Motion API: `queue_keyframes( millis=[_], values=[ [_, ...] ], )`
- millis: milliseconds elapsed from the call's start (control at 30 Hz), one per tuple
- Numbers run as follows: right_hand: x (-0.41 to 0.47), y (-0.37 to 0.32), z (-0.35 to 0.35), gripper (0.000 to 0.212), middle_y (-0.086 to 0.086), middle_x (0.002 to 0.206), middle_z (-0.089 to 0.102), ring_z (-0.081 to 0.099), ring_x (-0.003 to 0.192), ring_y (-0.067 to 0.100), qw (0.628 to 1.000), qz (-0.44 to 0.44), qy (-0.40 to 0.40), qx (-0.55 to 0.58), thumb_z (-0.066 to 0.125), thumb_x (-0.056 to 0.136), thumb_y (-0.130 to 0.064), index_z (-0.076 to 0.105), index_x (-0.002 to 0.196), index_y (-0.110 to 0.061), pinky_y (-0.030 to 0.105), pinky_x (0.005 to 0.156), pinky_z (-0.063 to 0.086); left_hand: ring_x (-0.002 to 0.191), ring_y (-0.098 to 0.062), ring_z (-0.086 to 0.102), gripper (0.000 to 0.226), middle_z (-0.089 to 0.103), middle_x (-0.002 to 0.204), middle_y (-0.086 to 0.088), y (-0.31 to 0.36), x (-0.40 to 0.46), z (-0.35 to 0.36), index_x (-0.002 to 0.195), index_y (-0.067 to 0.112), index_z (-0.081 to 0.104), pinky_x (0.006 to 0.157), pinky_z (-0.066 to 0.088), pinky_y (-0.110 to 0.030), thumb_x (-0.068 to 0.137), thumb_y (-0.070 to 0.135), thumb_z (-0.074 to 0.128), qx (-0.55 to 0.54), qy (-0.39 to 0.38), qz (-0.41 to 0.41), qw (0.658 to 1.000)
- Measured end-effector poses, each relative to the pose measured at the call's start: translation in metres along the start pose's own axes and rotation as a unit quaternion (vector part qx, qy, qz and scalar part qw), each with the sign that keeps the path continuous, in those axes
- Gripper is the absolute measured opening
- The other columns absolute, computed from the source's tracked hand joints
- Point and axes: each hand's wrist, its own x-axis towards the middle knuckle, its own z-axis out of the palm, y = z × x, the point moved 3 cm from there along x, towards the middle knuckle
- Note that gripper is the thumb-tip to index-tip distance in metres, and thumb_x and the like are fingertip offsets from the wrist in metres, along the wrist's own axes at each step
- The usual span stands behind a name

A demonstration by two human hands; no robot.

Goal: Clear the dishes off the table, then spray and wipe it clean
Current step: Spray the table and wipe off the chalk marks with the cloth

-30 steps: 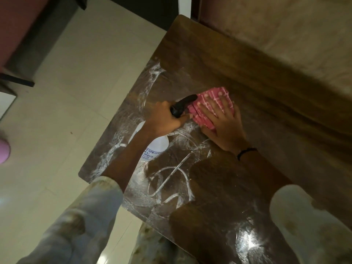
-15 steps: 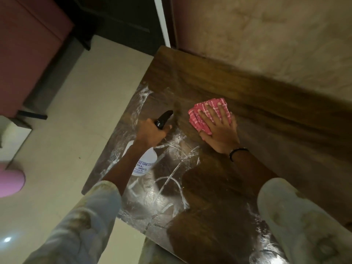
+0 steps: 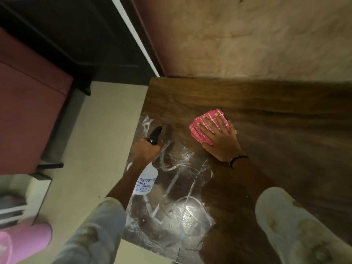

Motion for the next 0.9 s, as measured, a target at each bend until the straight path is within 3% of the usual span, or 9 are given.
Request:
queue_keyframes(
  millis=[100,267,367,500,567,633,767,900],
  values=[
    [0.012,-0.022,0.001,0.064,0.004,0.147,0.044,0.033,0.139,0.036,0.998,0.057,0.018,0.02,0.036,0.081,-0.054,0.046,0.14,-0.029,0.064,0.103,0.028,0.07,-0.03,0.067,0.033,0.07,0.083,-0.015,-0.002,0.004,-0.01,0.101,0.008,0.068,0.064,0.055,-0.034,0.077,0.029,0.069,-0.03,-0.011,0.0,1.0],
    [0.045,-0.075,0.006,0.062,0.008,0.139,0.053,0.044,0.131,0.04,0.992,0.105,0.047,0.056,0.042,0.077,-0.05,0.056,0.131,-0.024,0.068,0.096,0.033,0.067,-0.032,0.066,0.039,0.071,0.087,-0.022,-0.021,0.023,-0.014,0.1,0.0,0.068,0.063,0.051,-0.031,0.073,0.027,0.073,-0.078,-0.006,-0.016,0.997],
    [0.057,-0.111,0.02,0.059,0.007,0.138,0.054,0.045,0.13,0.039,0.994,0.051,0.077,0.056,0.06,0.076,-0.047,0.055,0.131,-0.026,0.066,0.101,0.028,0.071,-0.031,0.067,0.034,0.071,0.087,-0.021,-0.029,0.031,-0.01,0.097,0.002,0.068,0.067,0.052,-0.033,0.073,0.026,0.073,-0.073,-0.021,-0.001,0.997],
    [0.042,-0.126,0.031,0.056,0.001,0.143,0.049,0.041,0.134,0.033,0.994,-0.085,0.075,0.009,0.041,0.085,-0.054,0.048,0.137,-0.032,0.057,0.107,0.029,0.068,-0.028,0.064,0.034,0.071,0.087,-0.02,-0.033,0.037,-0.012,0.097,0.003,0.068,0.065,0.051,-0.03,0.074,0.027,0.075,-0.081,-0.045,0.014,0.996],
    [0.038,-0.107,0.03,0.058,0.0,0.147,0.044,0.037,0.137,0.031,0.992,-0.101,0.074,-0.009,0.036,0.087,-0.059,0.043,0.14,-0.035,0.055,0.109,0.029,0.076,-0.034,0.068,0.036,0.071,0.09,-0.021,-0.036,0.04,-0.015,0.1,0.001,0.067,0.066,0.051,-0.03,0.075,0.025,0.074,-0.088,-0.044,0.013,0.995],
    [0.044,-0.09,0.025,0.06,0.0,0.15,0.04,0.032,0.14,0.031,0.996,-0.056,0.074,-0.008,0.036,0.087,-0.06,0.039,0.142,-0.035,0.056,0.11,0.029,0.075,-0.035,0.069,0.038,0.07,0.089,-0.021,-0.04,0.044,-0.02,0.104,-0.001,0.066,0.063,0.052,-0.028,0.076,0.024,0.073,-0.091,-0.046,0.013,0.995],
    [0.077,-0.094,0.015,0.064,0.005,0.149,0.041,0.03,0.14,0.036,0.997,0.058,0.051,0.022,0.031,0.084,-0.056,0.043,0.141,-0.03,0.062,0.107,0.024,0.037,-0.014,0.055,0.024,0.064,0.063,-0.012,-0.045,0.047,-0.031,0.093,0.001,0.065,0.039,0.044,-0.019,0.079,0.02,0.07,-0.083,-0.048,0.02,0.995],
    [0.102,-0.137,0.022,0.061,0.009,0.145,0.046,0.035,0.137,0.039,0.996,0.062,0.045,0.055,0.041,0.082,-0.05,0.048,0.137,-0.025,0.065,0.105,0.024,0.042,-0.018,0.054,0.015,0.06,0.062,-0.009,-0.051,0.052,-0.04,0.089,0.008,0.061,0.033,0.039,-0.014,0.08,0.018,0.067,-0.086,-0.041,0.027,0.995]
  ],
)
